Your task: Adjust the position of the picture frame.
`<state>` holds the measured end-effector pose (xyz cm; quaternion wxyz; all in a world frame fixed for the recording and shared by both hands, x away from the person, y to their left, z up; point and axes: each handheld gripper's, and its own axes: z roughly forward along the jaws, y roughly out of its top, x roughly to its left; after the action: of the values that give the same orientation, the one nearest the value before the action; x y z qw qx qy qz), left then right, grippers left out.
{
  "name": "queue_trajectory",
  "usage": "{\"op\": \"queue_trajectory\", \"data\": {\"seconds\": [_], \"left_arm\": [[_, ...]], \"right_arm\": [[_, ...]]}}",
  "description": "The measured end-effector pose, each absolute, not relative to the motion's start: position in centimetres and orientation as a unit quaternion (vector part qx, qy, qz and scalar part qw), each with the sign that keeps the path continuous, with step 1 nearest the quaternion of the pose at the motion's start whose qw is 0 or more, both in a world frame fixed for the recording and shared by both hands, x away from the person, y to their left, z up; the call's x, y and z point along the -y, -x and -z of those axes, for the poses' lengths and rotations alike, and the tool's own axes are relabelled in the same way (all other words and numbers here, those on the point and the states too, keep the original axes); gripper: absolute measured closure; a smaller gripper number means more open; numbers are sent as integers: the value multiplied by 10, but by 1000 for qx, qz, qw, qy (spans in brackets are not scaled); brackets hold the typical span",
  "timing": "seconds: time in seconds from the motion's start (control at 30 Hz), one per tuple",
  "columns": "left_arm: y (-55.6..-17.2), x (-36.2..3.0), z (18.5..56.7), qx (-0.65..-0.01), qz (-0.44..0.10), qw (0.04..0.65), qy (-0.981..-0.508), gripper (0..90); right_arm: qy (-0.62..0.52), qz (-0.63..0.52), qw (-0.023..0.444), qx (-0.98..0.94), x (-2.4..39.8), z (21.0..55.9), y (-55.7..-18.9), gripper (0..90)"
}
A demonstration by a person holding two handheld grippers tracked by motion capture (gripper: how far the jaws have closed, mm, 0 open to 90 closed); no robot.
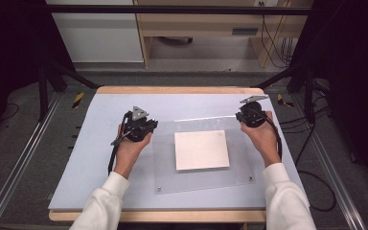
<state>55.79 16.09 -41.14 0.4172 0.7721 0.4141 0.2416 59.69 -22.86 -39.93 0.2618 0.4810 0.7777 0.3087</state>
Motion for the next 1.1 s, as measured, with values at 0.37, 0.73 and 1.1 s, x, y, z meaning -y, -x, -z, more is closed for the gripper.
{"op": "queue_trajectory", "data": {"seconds": [0.37,0.73,1.1], "left_arm": [[-554,-172,393,-413,-240,389,-788,820],[-542,-205,376,-408,-237,371,-800,818],[-533,-228,373,-411,-232,360,-805,821]], "right_arm": [[-479,-289,241,-793,218,388,-594,857],[-472,-279,211,-809,186,385,-581,856],[-459,-254,199,-828,159,381,-568,856]]}}
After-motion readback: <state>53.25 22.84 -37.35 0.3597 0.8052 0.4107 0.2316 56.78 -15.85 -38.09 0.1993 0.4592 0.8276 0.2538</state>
